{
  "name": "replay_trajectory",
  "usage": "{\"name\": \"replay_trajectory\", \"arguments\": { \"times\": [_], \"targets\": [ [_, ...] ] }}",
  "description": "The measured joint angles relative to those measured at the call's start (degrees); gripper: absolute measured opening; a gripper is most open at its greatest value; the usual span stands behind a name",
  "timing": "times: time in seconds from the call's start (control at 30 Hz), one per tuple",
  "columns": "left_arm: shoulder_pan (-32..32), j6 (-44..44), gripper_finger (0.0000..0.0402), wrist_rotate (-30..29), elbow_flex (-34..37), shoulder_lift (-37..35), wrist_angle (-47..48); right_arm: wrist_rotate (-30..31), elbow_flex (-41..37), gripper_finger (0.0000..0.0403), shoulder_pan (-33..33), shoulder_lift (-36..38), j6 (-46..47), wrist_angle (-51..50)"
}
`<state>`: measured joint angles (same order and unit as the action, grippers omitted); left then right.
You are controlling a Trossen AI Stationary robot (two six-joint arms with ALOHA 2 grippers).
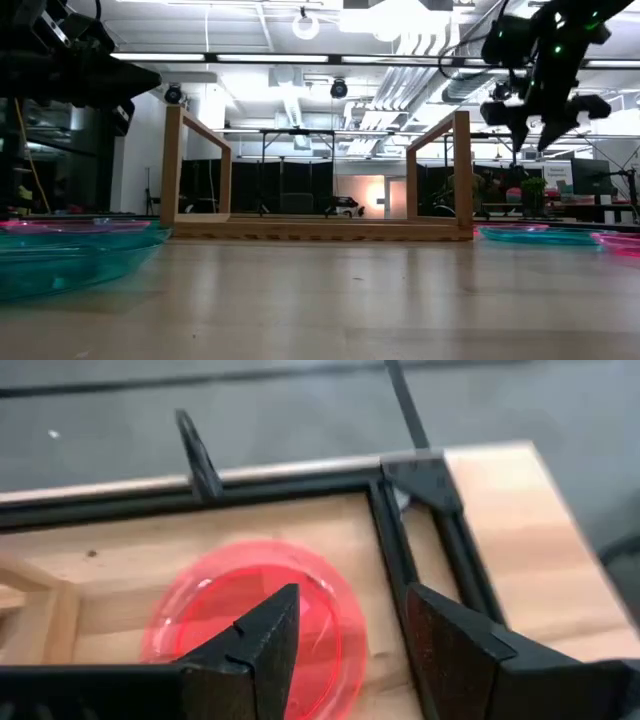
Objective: Place and stack plates onto a shelf
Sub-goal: Put the pink plate on the shelf
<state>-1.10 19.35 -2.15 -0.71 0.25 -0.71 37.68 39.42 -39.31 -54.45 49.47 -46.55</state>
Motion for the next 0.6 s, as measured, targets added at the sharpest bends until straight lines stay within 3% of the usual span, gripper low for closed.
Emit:
{"name": "replay_trajectory", "arguments": {
  "times": [0.13, 0.37, 0.6],
  "targets": [
    [0.0, 0.0, 0.0000, 0.0, 0.0, 0.0, 0.0, -5.7, -2.6, 0.0177, -3.8, -2.9, -0.5, 5.5],
    [0.0, 0.0, 0.0000, 0.0, 0.0, 0.0, 0.0, -10.1, -10.0, 0.0177, -6.1, -7.6, 4.9, 8.2],
    [0.0, 0.0, 0.0000, 0.0, 0.0, 0.0, 0.0, -14.4, -20.8, 0.0177, -6.1, -8.2, 11.1, 22.6]
  ]
}}
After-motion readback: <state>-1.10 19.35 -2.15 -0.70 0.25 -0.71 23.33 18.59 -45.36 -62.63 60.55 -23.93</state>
